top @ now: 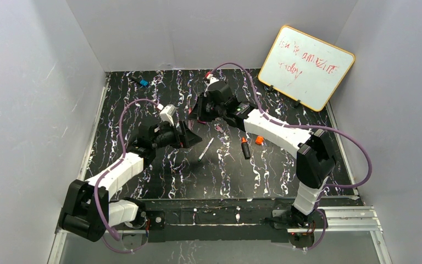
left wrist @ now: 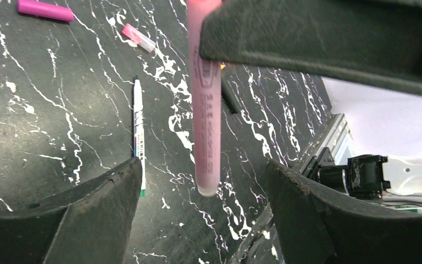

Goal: Insert the pens into the pen caps

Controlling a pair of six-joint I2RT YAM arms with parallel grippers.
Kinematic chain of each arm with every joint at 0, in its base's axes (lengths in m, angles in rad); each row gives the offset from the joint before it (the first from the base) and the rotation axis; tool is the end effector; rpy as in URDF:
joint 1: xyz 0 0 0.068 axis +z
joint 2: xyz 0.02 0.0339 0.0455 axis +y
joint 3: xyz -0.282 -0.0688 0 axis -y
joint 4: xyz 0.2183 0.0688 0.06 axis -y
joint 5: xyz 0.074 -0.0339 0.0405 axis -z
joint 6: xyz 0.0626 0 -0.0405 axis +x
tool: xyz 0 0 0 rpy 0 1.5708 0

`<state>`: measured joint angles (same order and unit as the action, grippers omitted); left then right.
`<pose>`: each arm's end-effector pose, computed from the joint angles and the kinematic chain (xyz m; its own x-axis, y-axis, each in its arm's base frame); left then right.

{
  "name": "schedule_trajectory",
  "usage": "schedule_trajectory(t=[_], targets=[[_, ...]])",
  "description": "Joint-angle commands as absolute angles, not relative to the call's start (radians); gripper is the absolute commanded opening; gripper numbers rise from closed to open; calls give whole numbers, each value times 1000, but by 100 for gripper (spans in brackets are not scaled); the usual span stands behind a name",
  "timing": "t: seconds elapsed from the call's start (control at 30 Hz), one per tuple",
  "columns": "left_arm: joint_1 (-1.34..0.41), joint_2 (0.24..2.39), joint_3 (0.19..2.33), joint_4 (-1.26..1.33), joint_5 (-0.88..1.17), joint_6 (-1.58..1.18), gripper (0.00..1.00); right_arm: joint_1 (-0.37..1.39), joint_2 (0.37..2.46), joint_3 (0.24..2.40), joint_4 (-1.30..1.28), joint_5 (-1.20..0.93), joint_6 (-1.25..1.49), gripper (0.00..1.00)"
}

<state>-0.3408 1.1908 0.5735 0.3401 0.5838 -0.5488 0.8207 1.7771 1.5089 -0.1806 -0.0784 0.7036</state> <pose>0.2237 -0.1159 0.2634 -0.6262 -0.2398 -0.7419 0.5297 0.5674 -0.6304 0.2875 0.3158 0.3303 -0.7285 0.1642 -0.6650 -0.4015 0.6842 0.6088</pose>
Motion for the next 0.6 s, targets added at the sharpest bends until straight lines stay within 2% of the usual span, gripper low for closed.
schedule_trajectory(t=[0.0,0.23,0.37,0.57], targets=[[-344,1169,613,320,532,-513,76,837,1747,1531,-135,-89,720,1],[-344,1137,605,310,450,-509,61,850,1755,1517,-123,-96,727,1],[-344,1139,604,325,461,-517,48,851,1764,1525,-122,-109,726,1],[-344,1152,607,351,486,-529,44,853,1781,1528,-124,-129,725,1]])
